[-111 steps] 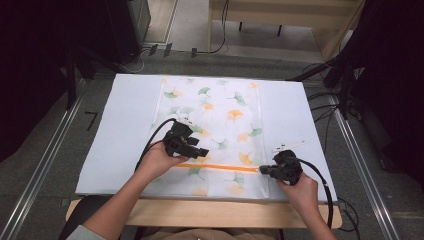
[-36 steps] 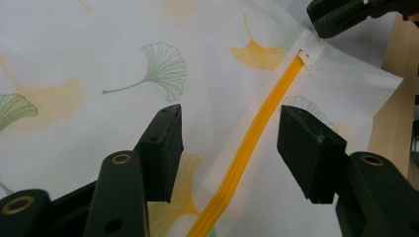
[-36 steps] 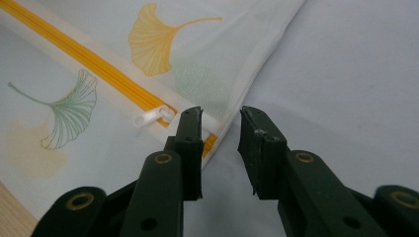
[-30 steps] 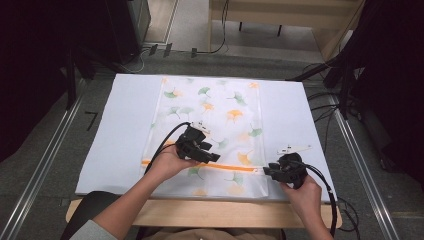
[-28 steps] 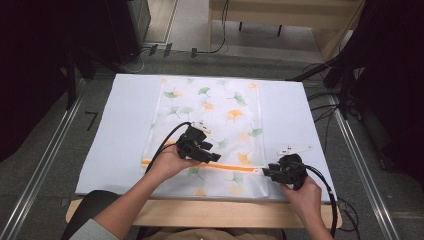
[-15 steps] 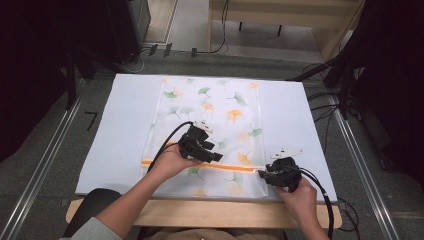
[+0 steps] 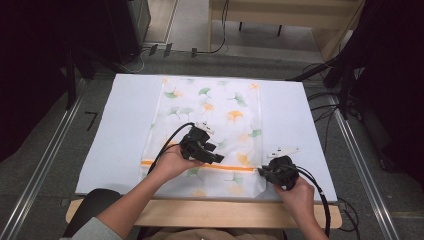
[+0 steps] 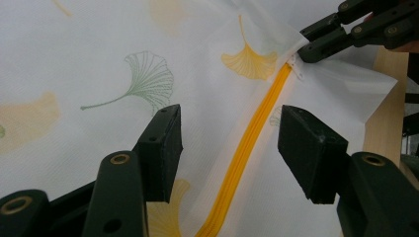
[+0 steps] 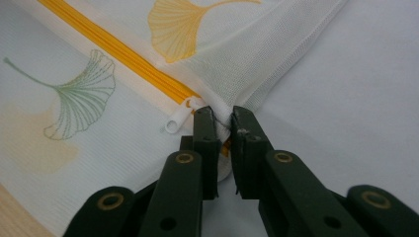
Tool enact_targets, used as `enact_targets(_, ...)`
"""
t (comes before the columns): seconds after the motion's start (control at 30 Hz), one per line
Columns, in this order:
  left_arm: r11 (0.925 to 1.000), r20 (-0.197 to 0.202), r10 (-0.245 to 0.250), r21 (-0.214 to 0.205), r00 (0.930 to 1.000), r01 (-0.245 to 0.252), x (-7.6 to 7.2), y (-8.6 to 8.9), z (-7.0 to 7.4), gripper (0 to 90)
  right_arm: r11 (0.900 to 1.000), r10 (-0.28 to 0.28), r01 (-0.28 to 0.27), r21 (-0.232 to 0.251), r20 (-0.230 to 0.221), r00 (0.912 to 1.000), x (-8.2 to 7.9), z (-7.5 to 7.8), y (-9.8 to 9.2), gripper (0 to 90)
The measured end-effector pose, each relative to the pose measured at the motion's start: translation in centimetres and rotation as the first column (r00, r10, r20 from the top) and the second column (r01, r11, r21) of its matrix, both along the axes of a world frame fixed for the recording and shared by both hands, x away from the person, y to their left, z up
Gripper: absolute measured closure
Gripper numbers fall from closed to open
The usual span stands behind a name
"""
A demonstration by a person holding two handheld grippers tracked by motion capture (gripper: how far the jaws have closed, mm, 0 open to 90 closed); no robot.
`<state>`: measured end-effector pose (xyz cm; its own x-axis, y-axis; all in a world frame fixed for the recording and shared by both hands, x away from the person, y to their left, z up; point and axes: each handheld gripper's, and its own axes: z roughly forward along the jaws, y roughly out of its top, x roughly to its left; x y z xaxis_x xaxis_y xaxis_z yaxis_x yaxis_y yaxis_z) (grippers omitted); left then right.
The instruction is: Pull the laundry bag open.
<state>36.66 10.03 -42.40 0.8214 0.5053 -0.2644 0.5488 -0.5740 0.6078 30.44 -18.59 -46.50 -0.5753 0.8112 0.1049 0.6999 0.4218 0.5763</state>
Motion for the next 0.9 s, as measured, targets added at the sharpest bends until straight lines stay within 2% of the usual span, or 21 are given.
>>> enact_targets(0.1,0.9999,-0.005,-0.005,-0.016,1.0000,0.005,-0.1,-0.1,0.1,44.6,0.9997,0.009,-0.008,0.023,-0.035,0.9993,0.5,0.3,-0.1,85.6)
enact_targets(0.17,0.9996,-0.009,-0.003,-0.026,1.0000,0.002,-0.2,-0.2,0.1,46.9,0.9993,0.011,-0.009,0.035,-0.037,0.9992,0.6,0.5,-0.1,85.7)
enact_targets(0.2,0.9987,-0.008,-0.014,-0.049,0.9999,0.014,-0.5,-0.4,0.1,48.1,0.9978,0.008,-0.006,0.066,-0.031,0.9995,0.5,1.1,-0.1,85.6)
enact_targets(0.23,0.9987,-0.008,-0.014,-0.049,0.9999,0.014,-0.5,-0.4,0.1,49.1,0.9978,0.008,-0.006,0.066,-0.031,0.9995,0.5,1.1,-0.1,85.6)
enact_targets(0.3,0.9980,0.009,-0.043,-0.045,0.9990,0.044,-0.9,-0.8,0.1,51.7,0.9957,0.013,-0.013,0.092,-0.003,0.9999,0.4,2.1,-0.3,85.6)
enact_targets(0.37,0.9973,0.009,-0.048,-0.055,0.9988,0.048,-1.0,-1.0,0.0,53.0,0.9949,0.012,-0.011,0.101,0.000,0.9999,0.3,2.3,-0.4,85.5)
enact_targets(0.43,0.9962,-0.005,-0.055,-0.067,0.9984,0.055,-1.2,-1.3,0.0,55.9,0.9941,0.013,-0.014,0.108,0.010,0.9999,0.4,2.5,-0.4,85.5)
enact_targets(0.47,0.9956,-0.039,-0.053,-0.079,0.9978,0.050,-1.3,-1.6,-0.1,56.1,0.9935,0.009,-0.011,0.114,0.013,0.9999,0.3,2.8,-0.3,85.5)
enact_targets(0.57,0.9932,-0.048,-0.062,-0.101,0.9969,0.057,-1.5,-1.9,-0.2,56.7,0.9928,0.016,-0.019,0.118,0.027,0.9995,0.3,3.0,-0.3,85.5)
enact_targets(0.6,0.9918,-0.025,-0.072,-0.108,0.9971,0.068,-1.8,-2.3,-0.3,59.5,0.9907,0.022,-0.025,0.134,0.027,0.9994,0.3,3.3,-0.3,85.5)
enact_targets(0.63,0.9918,-0.025,-0.072,-0.108,0.9971,0.068,-1.8,-2.3,-0.3,60.1,0.9899,0.020,-0.023,0.140,0.026,0.9995,0.3,3.5,-0.4,85.4)
enact_targets(0.67,0.9895,-0.020,-0.074,-0.126,0.9970,0.071,-2.1,-2.8,-0.4,61.5,0.9892,0.023,-0.027,0.144,0.029,0.9993,0.3,3.6,-0.4,85.5)
enact_targets(0.77,0.9884,-0.007,-0.082,-0.129,0.9966,0.080,-2.4,-3.4,-0.6,65.2,0.9908,0.032,-0.037,0.130,0.039,0.9987,0.2,3.7,-0.3,85.5)
enact_targets(0.83,0.9883,-0.007,-0.082,-0.129,0.9966,0.080,-2.5,-3.6,-0.7,65.3,0.9907,0.034,-0.039,0.131,0.039,0.9987,0.2,3.7,-0.3,85.5)
enact_targets(0.87,0.9887,0.011,-0.086,-0.123,0.9963,0.086,-2.6,-3.9,-0.8,64.9,0.9904,0.033,-0.038,0.133,0.043,0.9985,0.2,3.7,-0.2,85.5)
enact_targets(0.9,0.9887,0.011,-0.086,-0.123,0.9963,0.086,-2.6,-3.9,-0.8,64.1,0.9904,0.033,-0.038,0.133,0.043,0.9985,0.2,3.7,-0.2,85.5)
